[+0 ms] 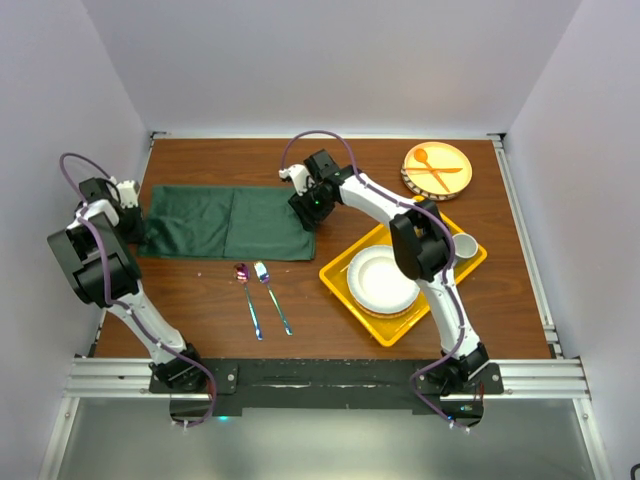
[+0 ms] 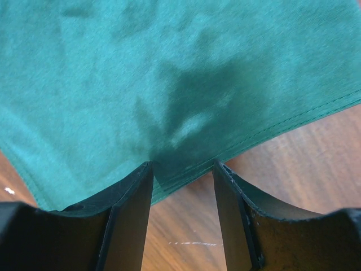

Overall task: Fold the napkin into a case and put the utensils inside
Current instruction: Pick up the rectangle-folded napkin at the corner of the board.

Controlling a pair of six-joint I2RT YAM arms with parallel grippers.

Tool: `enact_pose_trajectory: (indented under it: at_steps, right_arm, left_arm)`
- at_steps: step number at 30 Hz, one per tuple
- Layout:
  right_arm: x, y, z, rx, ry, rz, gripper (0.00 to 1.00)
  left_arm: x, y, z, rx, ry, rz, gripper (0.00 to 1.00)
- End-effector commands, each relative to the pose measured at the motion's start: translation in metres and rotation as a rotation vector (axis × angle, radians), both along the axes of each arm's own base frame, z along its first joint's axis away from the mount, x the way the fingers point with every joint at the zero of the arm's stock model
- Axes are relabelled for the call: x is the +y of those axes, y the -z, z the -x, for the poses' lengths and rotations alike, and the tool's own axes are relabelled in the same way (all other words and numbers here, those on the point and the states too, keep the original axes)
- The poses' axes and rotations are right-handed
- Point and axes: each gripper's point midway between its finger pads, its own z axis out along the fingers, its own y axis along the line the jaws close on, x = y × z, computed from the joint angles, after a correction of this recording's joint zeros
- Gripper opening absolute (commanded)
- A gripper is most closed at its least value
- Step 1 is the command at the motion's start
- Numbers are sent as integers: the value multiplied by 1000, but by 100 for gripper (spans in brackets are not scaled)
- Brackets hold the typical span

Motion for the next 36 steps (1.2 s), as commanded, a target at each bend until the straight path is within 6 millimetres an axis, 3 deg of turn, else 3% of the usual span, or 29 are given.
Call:
enact_pose_trajectory:
  at_steps: [1, 13, 17, 20, 24, 31, 36]
  right_arm:
    - [-3, 6, -19, -46, 52, 28, 51]
    - [-11, 9, -36, -87, 115, 53, 51]
    - [-11, 12, -36, -82, 116, 57, 50]
    - [-7, 5, -34, -70, 119, 28, 52]
    - [1, -23, -32, -66, 120, -45, 55]
    - [1, -60, -27, -31, 148, -151, 62]
    - [-18, -67, -22, 28, 213, -166, 79]
  left_arm:
    - [1, 3, -18, -38, 6, 11, 33]
    - [-5, 6, -27, -60, 13, 59, 34]
    - [-9, 7, -28, -66, 20, 76, 26]
    - [-14, 2, -31, -84, 34, 87, 15]
    - [-23, -15, -39, -130, 65, 87, 0]
    - [-36, -40, -51, -178, 114, 43, 0]
    - [-53, -70, -61, -240, 167, 20, 0]
